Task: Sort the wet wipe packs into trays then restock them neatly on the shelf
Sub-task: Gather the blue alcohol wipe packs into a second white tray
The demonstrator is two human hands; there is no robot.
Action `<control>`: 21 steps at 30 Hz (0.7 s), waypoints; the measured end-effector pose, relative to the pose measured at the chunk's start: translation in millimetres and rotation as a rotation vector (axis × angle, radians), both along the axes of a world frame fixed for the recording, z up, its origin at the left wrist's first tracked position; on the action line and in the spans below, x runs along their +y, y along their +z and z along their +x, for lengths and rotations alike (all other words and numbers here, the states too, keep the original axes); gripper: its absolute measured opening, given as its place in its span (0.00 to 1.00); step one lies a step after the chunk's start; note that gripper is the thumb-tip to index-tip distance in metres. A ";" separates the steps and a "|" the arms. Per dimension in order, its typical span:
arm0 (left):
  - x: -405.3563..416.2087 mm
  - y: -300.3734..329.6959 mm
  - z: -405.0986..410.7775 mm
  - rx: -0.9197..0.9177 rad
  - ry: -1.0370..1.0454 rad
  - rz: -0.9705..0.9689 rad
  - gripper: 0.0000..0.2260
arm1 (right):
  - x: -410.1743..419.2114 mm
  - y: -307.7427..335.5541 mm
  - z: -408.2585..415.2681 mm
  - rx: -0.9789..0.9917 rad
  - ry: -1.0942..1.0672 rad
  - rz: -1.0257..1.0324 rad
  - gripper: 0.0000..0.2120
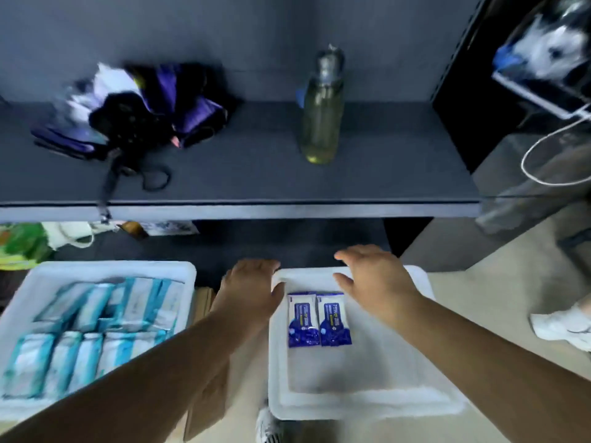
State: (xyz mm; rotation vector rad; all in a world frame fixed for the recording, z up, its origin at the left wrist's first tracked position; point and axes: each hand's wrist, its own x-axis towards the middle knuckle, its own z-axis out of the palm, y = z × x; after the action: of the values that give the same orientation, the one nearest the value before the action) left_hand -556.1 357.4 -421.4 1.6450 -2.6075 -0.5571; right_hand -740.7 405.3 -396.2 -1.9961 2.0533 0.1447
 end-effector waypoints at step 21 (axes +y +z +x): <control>34.8 369.1 245.0 0.102 0.104 -0.537 0.19 | 21.6 358.0 218.3 0.014 0.286 -0.563 0.19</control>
State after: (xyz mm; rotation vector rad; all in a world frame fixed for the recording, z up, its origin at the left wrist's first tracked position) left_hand -311.0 392.2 -52.3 1.5071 -2.2999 0.0649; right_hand -522.3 426.8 -38.3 -2.6131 1.9518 -0.4112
